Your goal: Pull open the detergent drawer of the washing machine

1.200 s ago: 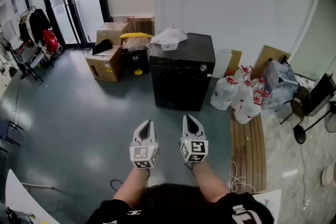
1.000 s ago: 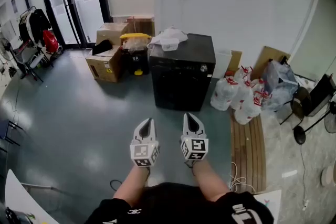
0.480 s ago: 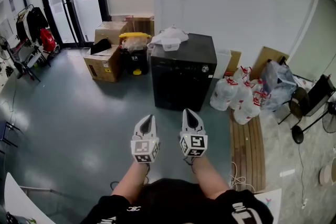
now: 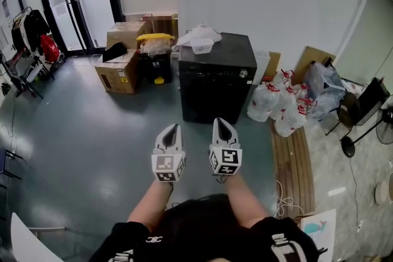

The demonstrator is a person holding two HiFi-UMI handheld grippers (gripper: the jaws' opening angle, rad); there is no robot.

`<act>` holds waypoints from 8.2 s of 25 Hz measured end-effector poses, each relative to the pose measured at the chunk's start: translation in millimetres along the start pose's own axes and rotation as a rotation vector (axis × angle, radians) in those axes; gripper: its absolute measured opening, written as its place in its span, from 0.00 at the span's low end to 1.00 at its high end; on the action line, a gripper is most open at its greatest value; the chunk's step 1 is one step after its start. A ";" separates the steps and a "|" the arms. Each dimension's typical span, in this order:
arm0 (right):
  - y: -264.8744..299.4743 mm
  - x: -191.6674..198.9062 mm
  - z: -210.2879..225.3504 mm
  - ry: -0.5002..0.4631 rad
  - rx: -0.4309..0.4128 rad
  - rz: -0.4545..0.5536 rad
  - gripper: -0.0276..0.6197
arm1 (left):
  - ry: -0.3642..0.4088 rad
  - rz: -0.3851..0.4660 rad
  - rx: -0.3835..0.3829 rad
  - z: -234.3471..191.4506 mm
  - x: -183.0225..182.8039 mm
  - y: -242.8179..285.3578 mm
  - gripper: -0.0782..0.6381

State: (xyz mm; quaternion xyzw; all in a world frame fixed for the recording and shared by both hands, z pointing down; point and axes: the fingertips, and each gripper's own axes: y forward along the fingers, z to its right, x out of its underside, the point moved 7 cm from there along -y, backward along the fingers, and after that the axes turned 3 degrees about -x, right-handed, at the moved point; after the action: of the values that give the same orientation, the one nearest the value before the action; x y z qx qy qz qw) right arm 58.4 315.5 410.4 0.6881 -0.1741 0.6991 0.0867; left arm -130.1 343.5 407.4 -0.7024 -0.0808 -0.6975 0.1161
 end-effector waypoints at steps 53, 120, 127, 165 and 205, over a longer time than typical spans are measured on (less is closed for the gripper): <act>502.0 87.9 246.3 0.002 -0.142 -0.051 0.05 | 0.048 -0.089 -0.090 -104.1 40.4 536.4 0.11; 556.4 188.6 282.7 0.034 -0.080 -0.279 0.05 | -1.287 -0.155 0.235 -179.4 299.4 637.1 0.60; 562.4 212.5 278.9 0.042 -0.074 -0.321 0.05 | -1.366 -0.118 0.251 -192.9 333.0 664.5 0.60; 569.4 253.8 255.2 0.071 -0.166 -0.392 0.05 | -1.455 0.120 0.385 -220.2 383.3 704.2 0.42; 551.3 243.6 278.9 0.085 -0.215 -0.380 0.05 | -1.527 0.173 0.329 -212.5 382.6 681.8 0.37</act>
State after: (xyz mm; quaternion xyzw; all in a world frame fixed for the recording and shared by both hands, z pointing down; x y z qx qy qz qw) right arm 110.1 -324.1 581.6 0.6653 -0.1109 0.6760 0.2969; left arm -141.2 -388.3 755.1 -0.9651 -0.1853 0.0108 0.1849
